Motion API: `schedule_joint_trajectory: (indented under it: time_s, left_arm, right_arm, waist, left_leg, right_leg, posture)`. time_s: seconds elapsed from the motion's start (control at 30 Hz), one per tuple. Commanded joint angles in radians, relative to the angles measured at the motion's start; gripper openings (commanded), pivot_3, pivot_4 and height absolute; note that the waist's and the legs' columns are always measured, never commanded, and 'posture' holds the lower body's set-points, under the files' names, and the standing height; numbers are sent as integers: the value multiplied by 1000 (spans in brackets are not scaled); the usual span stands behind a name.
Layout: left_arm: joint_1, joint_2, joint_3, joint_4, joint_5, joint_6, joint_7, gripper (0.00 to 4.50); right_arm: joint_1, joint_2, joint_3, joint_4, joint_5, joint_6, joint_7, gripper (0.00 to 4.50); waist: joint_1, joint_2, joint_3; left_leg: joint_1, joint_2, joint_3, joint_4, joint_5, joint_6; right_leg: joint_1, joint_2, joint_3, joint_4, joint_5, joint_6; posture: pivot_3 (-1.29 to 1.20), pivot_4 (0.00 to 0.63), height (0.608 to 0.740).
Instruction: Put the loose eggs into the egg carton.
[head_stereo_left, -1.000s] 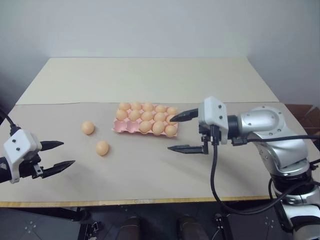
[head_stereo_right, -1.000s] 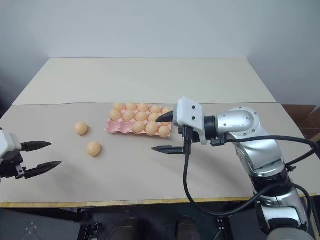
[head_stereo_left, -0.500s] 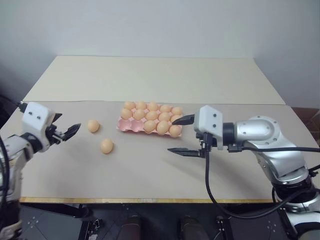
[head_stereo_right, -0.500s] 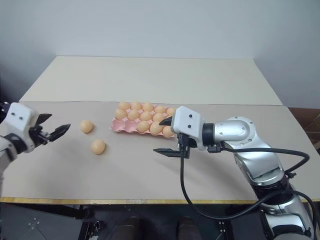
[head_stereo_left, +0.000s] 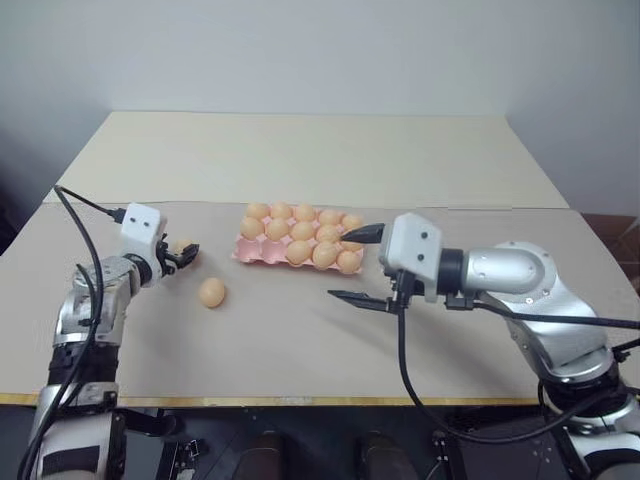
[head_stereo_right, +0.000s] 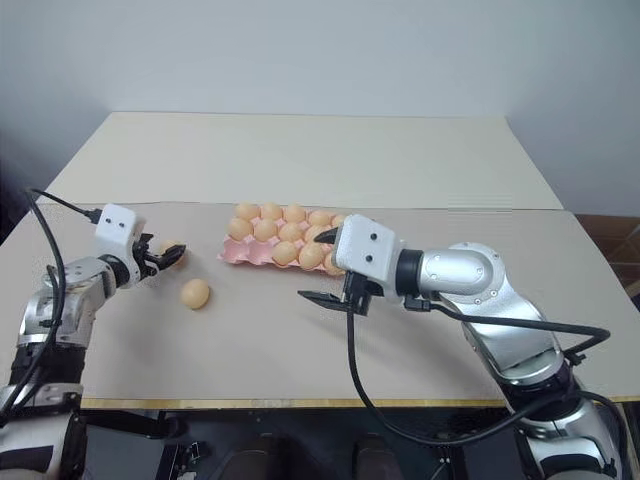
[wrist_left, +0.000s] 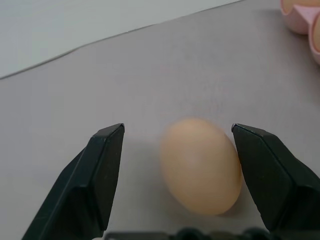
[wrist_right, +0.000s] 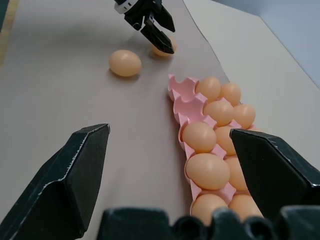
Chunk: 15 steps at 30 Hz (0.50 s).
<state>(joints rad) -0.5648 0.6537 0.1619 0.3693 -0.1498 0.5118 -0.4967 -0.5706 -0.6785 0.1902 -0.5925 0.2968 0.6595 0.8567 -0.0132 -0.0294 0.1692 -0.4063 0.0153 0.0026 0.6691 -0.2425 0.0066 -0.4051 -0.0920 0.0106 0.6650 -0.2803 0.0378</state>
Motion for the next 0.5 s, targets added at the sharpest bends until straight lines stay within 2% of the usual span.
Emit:
schedule_joint_trajectory:
  time_s: [0.03, 0.13, 0.23, 0.37, 0.4, 0.5]
  left_arm:
    - [-47, -1, -21, 60, 22, -28, -8, 3729]
    - [-60, 9, -39, 89, 29, -24, -33, 3729]
    - [-63, 5, -32, 109, 27, -41, -38, 3115]
    - [-52, 14, -54, 112, 60, -90, -40, 1870]
    - [-50, 17, -61, 110, 68, -95, -38, 1748]
    - [-40, 22, -69, 97, 83, -114, -40, 1748]
  right_arm:
    - [-4, -1, -30, -54, 11, 24, -35, 4480]
    - [-5, -1, -21, -53, 3, 29, -49, 4480]
    - [-8, 5, -18, -47, 3, 32, -61, 4500]
    - [-12, 7, -12, -37, 0, 27, -69, 4500]
    - [-13, 8, -10, -35, -1, 26, -70, 4500]
    - [-13, 6, -4, -30, -5, 17, -69, 4500]
  waist:
    - [1, 0, 0]
    - [0, 0, 0]
    - [1, 0, 0]
    - [1, 0, 0]
    - [1, 0, 0]
    - [1, 0, 0]
  left_leg:
    - [0, 0, 0, 0, 0, 0]
    - [0, 0, 0, 0, 0, 0]
    - [0, 0, 0, 0, 0, 0]
    - [0, 0, 0, 0, 0, 0]
    - [0, 0, 0, 0, 0, 0]
    - [0, 0, 0, 0, 0, 0]
  right_leg:
    - [0, 0, 0, 0, 0, 0]
    - [0, 0, 0, 0, 0, 0]
    - [0, 0, 0, 0, 0, 0]
    - [0, 0, 0, 0, 0, 0]
    - [0, 0, 0, 0, 0, 0]
    - [0, 0, 0, 0, 0, 0]
  posture:
    - [0, 150, 740]
    - [0, 150, 740]
    - [0, 150, 740]
    - [0, 150, 740]
    - [0, 150, 740]
    - [0, 150, 740]
